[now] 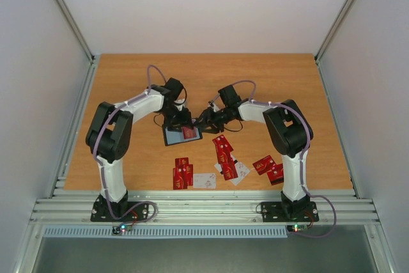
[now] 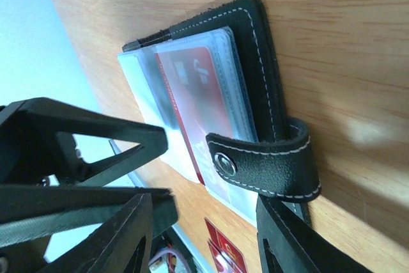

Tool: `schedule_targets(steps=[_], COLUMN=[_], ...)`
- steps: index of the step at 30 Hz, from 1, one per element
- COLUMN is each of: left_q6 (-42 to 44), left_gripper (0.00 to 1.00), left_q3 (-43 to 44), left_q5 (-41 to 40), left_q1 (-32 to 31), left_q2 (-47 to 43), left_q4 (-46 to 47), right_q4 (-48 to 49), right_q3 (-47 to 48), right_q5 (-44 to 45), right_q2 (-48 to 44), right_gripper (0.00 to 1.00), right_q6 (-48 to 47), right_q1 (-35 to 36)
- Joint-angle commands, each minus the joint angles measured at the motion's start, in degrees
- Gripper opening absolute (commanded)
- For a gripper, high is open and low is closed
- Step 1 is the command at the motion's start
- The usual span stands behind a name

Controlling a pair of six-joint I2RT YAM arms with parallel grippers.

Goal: Put the credit cards into the card holder

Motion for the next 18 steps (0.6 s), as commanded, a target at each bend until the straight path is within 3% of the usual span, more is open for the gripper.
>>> schedule_targets(steps=[1, 6, 18], left_q6=[2.05, 3.67, 6.85], left_gripper=[0.55, 0.54, 0.29], left_q3=[-1.98, -3.81, -8.11], left_q5=[0.61, -0.22, 2.13], left_q1=[0.59, 1.83, 3.29], left_q2=[-5.41, -8.31, -6.91], left_q4=[1.2, 0.61, 3.93], right_q4=[-2.53, -2.88, -4.16], right_q3=[1.61, 0.81, 1.34], right_q5=[0.61, 0.67, 0.38], right_q2=[-2.96, -5.01, -5.65], right_gripper=[0.46, 0.46, 0.47], right_q6=[-2.49, -2.9, -3.99], right_q1=[0.29, 0.31, 2.33])
